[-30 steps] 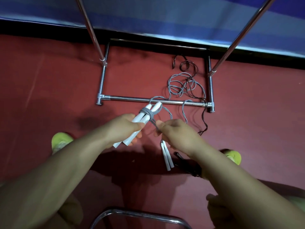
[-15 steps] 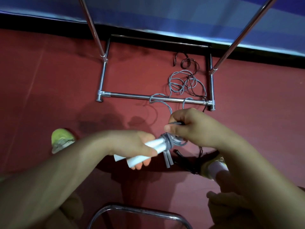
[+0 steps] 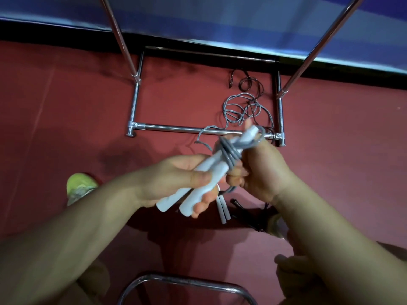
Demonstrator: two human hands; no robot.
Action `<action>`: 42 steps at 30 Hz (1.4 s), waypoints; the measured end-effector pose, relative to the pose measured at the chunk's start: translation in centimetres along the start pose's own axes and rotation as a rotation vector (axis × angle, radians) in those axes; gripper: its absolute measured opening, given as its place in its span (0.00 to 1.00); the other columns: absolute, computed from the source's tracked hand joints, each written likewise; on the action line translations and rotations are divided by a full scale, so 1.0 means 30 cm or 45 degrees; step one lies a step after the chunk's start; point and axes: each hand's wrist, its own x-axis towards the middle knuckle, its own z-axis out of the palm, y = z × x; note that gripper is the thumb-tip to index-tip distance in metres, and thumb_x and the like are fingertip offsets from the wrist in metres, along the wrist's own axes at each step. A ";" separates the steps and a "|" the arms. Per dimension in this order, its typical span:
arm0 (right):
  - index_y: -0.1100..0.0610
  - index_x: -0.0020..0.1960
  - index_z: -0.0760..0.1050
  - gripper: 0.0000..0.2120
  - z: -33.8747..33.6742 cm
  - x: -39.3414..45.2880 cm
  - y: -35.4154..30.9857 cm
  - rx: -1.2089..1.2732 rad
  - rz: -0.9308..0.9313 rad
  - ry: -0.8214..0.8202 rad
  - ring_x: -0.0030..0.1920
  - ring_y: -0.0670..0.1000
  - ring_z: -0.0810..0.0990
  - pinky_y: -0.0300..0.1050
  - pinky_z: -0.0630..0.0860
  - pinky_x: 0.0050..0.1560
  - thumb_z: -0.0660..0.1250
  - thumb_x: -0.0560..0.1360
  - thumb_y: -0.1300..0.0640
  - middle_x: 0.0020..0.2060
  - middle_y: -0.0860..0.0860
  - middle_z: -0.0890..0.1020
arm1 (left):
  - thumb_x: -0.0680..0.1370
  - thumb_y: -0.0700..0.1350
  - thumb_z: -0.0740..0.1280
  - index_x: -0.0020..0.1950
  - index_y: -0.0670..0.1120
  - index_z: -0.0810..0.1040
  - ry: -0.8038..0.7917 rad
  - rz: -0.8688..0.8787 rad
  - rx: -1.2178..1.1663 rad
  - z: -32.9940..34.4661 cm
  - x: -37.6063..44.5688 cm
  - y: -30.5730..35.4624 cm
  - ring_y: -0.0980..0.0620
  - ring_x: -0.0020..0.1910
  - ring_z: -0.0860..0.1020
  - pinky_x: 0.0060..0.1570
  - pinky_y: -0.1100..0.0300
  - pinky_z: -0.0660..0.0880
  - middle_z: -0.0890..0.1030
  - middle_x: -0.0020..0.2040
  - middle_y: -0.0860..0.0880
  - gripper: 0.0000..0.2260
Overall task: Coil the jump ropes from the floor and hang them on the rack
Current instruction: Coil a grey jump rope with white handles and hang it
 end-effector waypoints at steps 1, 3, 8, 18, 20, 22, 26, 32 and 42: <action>0.58 0.39 0.74 0.29 -0.005 0.001 0.001 0.026 -0.033 -0.006 0.21 0.44 0.59 0.34 0.60 0.22 0.49 0.75 0.34 0.23 0.48 0.67 | 0.71 0.50 0.73 0.51 0.47 0.78 0.092 0.031 -0.059 0.001 0.006 -0.003 0.49 0.30 0.76 0.32 0.57 0.74 0.77 0.34 0.47 0.12; 0.60 0.48 0.74 0.34 -0.007 0.016 0.014 -0.039 -0.084 0.029 0.24 0.46 0.60 0.37 0.61 0.24 0.43 0.77 0.33 0.25 0.50 0.68 | 0.73 0.45 0.66 0.52 0.44 0.75 0.333 -0.004 -0.079 -0.005 0.017 -0.001 0.48 0.29 0.74 0.29 0.58 0.73 0.76 0.33 0.46 0.09; 0.57 0.36 0.69 0.26 0.008 0.008 0.056 -0.833 -0.171 0.232 0.25 0.44 0.64 0.41 0.64 0.32 0.47 0.81 0.40 0.23 0.43 0.67 | 0.80 0.41 0.63 0.48 0.43 0.73 0.599 -0.137 0.212 0.003 0.046 -0.021 0.51 0.29 0.76 0.29 0.58 0.74 0.77 0.34 0.46 0.02; 0.56 0.50 0.72 0.12 0.010 0.024 0.109 -0.334 0.136 0.102 0.26 0.50 0.67 0.42 0.71 0.31 0.59 0.79 0.47 0.31 0.53 0.72 | 0.80 0.52 0.59 0.39 0.51 0.60 0.862 -0.288 1.594 0.000 0.045 -0.050 0.48 0.38 0.70 0.35 0.53 0.59 0.69 0.36 0.54 0.13; 0.56 0.48 0.70 0.13 0.002 0.036 0.133 -0.254 0.135 0.114 0.25 0.49 0.65 0.43 0.68 0.30 0.60 0.78 0.46 0.29 0.51 0.70 | 0.80 0.52 0.59 0.42 0.51 0.61 0.819 -0.286 1.583 0.001 0.048 -0.058 0.47 0.41 0.71 0.37 0.52 0.63 0.70 0.39 0.52 0.11; 0.57 0.45 0.70 0.14 -0.004 0.044 0.149 -0.254 0.098 0.170 0.24 0.49 0.62 0.45 0.65 0.29 0.60 0.79 0.46 0.27 0.51 0.68 | 0.80 0.49 0.59 0.47 0.47 0.66 0.760 -0.340 1.419 0.007 0.055 -0.063 0.45 0.44 0.76 0.43 0.50 0.71 0.75 0.43 0.49 0.07; 0.56 0.39 0.68 0.14 -0.012 0.046 0.127 -0.157 0.005 0.131 0.23 0.48 0.61 0.44 0.61 0.29 0.56 0.79 0.49 0.28 0.52 0.66 | 0.72 0.46 0.68 0.45 0.45 0.74 0.716 -0.360 0.422 0.004 0.055 -0.020 0.50 0.34 0.77 0.37 0.54 0.76 0.78 0.36 0.48 0.07; 0.57 0.38 0.72 0.12 -0.013 0.037 0.078 0.073 -0.130 -0.111 0.26 0.50 0.66 0.43 0.65 0.31 0.63 0.66 0.47 0.28 0.52 0.68 | 0.68 0.54 0.70 0.43 0.43 0.79 0.438 -0.403 -0.246 -0.004 0.001 0.018 0.54 0.21 0.72 0.23 0.62 0.75 0.76 0.30 0.48 0.14; 0.57 0.53 0.76 0.25 -0.043 0.052 0.103 -0.303 0.262 0.157 0.35 0.55 0.81 0.46 0.75 0.41 0.50 0.80 0.39 0.37 0.54 0.79 | 0.75 0.47 0.69 0.44 0.42 0.76 0.842 -0.325 0.771 -0.033 0.043 -0.029 0.49 0.28 0.81 0.32 0.55 0.77 0.81 0.33 0.48 0.08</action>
